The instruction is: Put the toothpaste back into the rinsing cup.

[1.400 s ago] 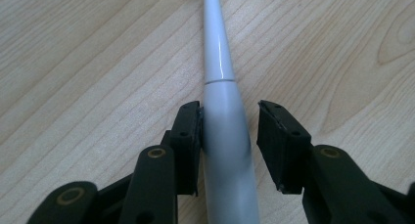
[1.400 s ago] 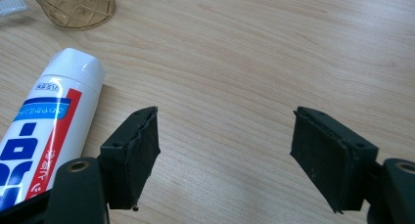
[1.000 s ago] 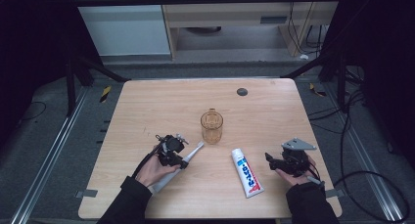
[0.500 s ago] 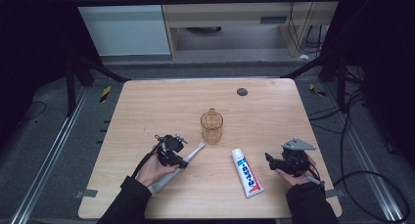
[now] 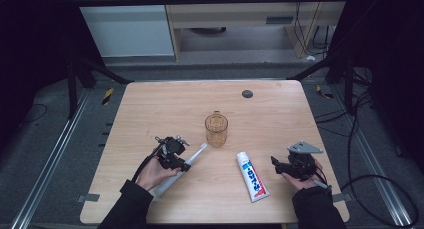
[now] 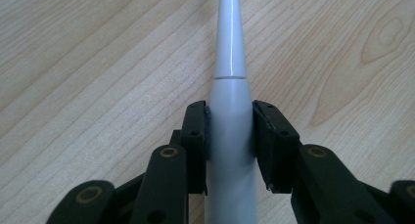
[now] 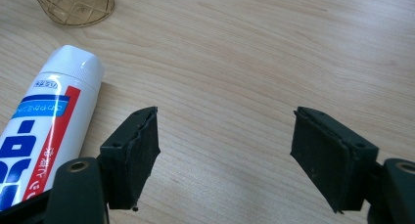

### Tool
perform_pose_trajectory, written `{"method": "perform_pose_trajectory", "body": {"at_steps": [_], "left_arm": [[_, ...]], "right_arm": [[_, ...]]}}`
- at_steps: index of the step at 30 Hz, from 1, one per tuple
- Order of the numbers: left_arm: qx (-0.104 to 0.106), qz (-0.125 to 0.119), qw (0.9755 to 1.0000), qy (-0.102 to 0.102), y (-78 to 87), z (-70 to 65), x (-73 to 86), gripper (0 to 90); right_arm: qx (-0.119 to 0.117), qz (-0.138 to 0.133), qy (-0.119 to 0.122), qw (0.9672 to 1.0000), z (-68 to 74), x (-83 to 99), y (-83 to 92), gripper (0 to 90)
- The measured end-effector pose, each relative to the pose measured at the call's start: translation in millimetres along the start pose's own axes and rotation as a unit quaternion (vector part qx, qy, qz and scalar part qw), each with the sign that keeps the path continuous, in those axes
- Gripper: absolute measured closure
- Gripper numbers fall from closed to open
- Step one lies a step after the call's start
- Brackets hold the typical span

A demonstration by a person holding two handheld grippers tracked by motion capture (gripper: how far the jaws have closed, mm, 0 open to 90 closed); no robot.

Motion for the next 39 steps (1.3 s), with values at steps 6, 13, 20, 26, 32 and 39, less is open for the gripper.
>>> {"method": "perform_pose_trajectory", "body": {"at_steps": [6,13,20,26,32,39], "left_arm": [[-0.003,-0.023,0.9997,0.006,10.1,3.1,-4.9,67.0],[-0.009,-0.046,0.9989,0.009,20.1,5.6,-9.9,67.1],[-0.014,-0.068,0.9975,0.009,34.0,7.1,-16.0,67.1],[-0.024,-0.100,0.9946,0.011,46.9,10.4,-22.8,67.2],[-0.036,-0.137,0.9897,0.017,62.4,15.9,-29.7,67.1],[-0.073,-0.187,0.9794,0.021,78.6,26.3,-37.5,67.1]], "right_arm": [[0.000,0.001,0.000,1.0000,0.0,0.2,-0.2,25.8],[0.000,0.000,0.000,1.0000,-0.1,0.1,-0.1,25.7],[0.000,0.001,-0.001,1.0000,-0.1,0.3,-0.3,25.7],[0.000,0.001,-0.001,1.0000,0.0,0.4,-0.3,25.7],[0.001,0.001,-0.001,1.0000,-0.7,0.5,-0.2,25.6],[0.002,0.001,-0.001,1.0000,-0.9,0.4,-0.2,25.5]]}}
Point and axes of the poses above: each handheld gripper's, and its own axes: y roughly backward along the jaws, x roughly out of its underside, z roughly to its left, the point moved 10 cm from there along -y, roughly forward along the jaws, and after that the axes turned 9 degrees about -z, right-handed, at the moved point
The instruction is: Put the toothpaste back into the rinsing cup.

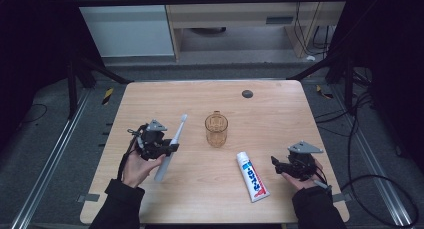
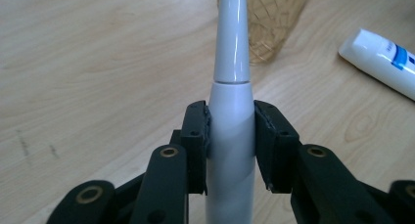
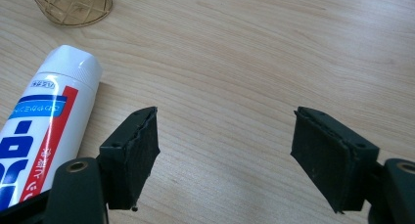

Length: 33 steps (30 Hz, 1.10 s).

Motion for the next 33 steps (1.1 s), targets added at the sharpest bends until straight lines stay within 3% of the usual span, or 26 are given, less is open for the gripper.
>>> {"method": "perform_pose_trajectory", "body": {"at_steps": [7,13,18,29,33], "left_arm": [[-0.038,-0.061,0.9974,0.000,9.8,7.6,-13.9,67.1],[-0.061,-0.087,0.9943,-0.005,15.1,11.3,-20.8,67.1],[-0.080,-0.113,0.9903,-0.010,22.8,13.6,-30.0,67.0],[-0.092,-0.167,0.9818,0.003,24.7,19.3,-65.2,67.1],[-0.099,-0.191,0.9766,0.005,23.5,17.7,-80.8,67.0]], "right_arm": [[0.002,-0.002,-0.001,1.0000,-0.4,-0.3,0.3,25.5],[0.004,-0.003,-0.001,1.0000,-0.6,-0.6,0.1,25.2],[0.006,-0.004,0.000,1.0000,-0.7,-0.4,-0.8,25.1],[0.008,-0.006,-0.005,0.9999,-1.0,-0.8,-0.8,24.4],[0.010,-0.007,-0.002,0.9999,-1.8,-0.8,-1.3,24.2]]}}
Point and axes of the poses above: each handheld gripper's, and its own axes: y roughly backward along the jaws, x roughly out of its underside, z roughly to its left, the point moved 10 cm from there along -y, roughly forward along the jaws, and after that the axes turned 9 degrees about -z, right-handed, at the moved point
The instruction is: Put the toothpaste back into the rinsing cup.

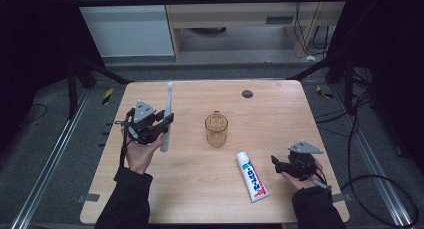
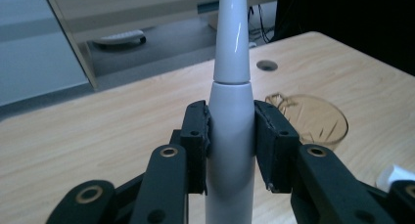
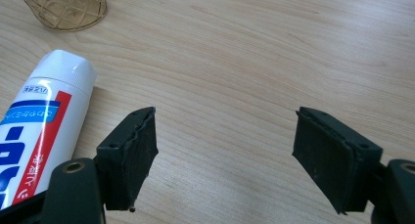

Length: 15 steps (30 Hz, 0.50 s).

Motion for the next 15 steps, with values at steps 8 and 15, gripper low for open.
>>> {"method": "perform_pose_trajectory", "body": {"at_steps": [8,15], "left_arm": [[-0.012,-0.050,0.9987,0.007,-13.1,-7.5,-24.2,67.0],[-0.013,-0.080,0.9967,0.006,-28.6,-17.4,-42.5,67.0]], "right_arm": [[-0.001,0.000,-0.001,1.0000,-0.5,0.2,-0.2,24.1],[-0.002,0.001,-0.004,1.0000,-0.7,0.6,-0.4,24.0]]}}
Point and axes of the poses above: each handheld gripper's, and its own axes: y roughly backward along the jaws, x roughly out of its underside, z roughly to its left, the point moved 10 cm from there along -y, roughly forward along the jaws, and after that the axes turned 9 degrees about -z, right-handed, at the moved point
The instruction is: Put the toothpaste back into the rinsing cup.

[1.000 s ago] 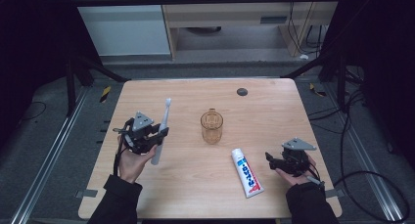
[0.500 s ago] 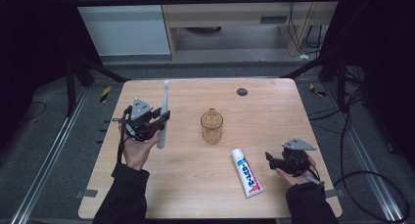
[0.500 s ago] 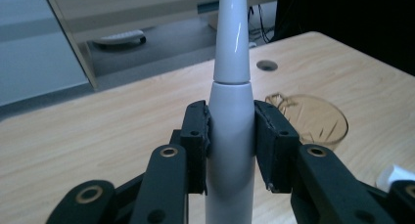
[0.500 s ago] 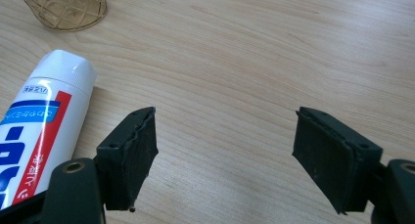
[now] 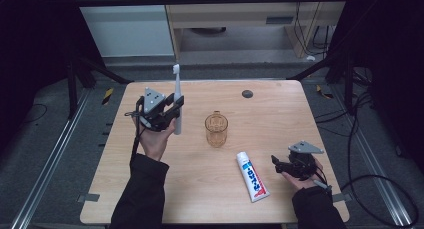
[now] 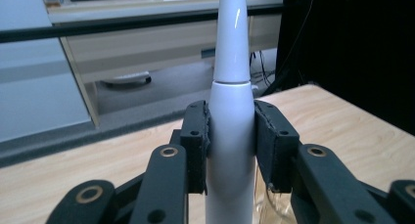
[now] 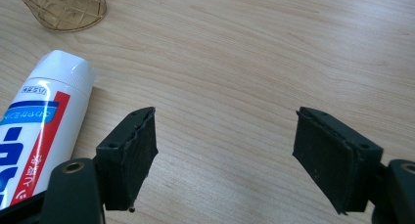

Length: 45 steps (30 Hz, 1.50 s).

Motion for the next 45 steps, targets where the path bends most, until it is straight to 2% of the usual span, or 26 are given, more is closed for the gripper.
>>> {"method": "perform_pose_trajectory", "body": {"at_steps": [4,10,18,33,45], "left_arm": [[-0.001,-0.016,0.9999,-0.003,-10.5,-7.3,-7.2,67.0],[0.004,-0.039,0.9992,0.006,-24.5,-18.0,-16.0,67.1],[0.010,-0.057,0.9983,0.006,-38.6,-32.9,-21.6,67.0],[0.035,-0.053,0.9978,0.019,-64.7,-56.6,-3.2,67.0],[0.056,-0.041,0.9973,0.025,-74.5,-62.1,14.2,67.0]], "right_arm": [[-0.002,0.000,-0.003,1.0000,0.3,0.1,0.1,24.0],[-0.003,-0.002,-0.001,1.0000,-0.7,-0.1,-0.2,24.1],[-0.006,-0.003,-0.003,1.0000,0.1,0.2,-0.7,24.0],[-0.007,-0.003,-0.007,0.9999,0.0,0.5,-0.9,24.1],[-0.008,0.000,-0.005,1.0000,0.5,1.7,-1.5,24.1]]}}
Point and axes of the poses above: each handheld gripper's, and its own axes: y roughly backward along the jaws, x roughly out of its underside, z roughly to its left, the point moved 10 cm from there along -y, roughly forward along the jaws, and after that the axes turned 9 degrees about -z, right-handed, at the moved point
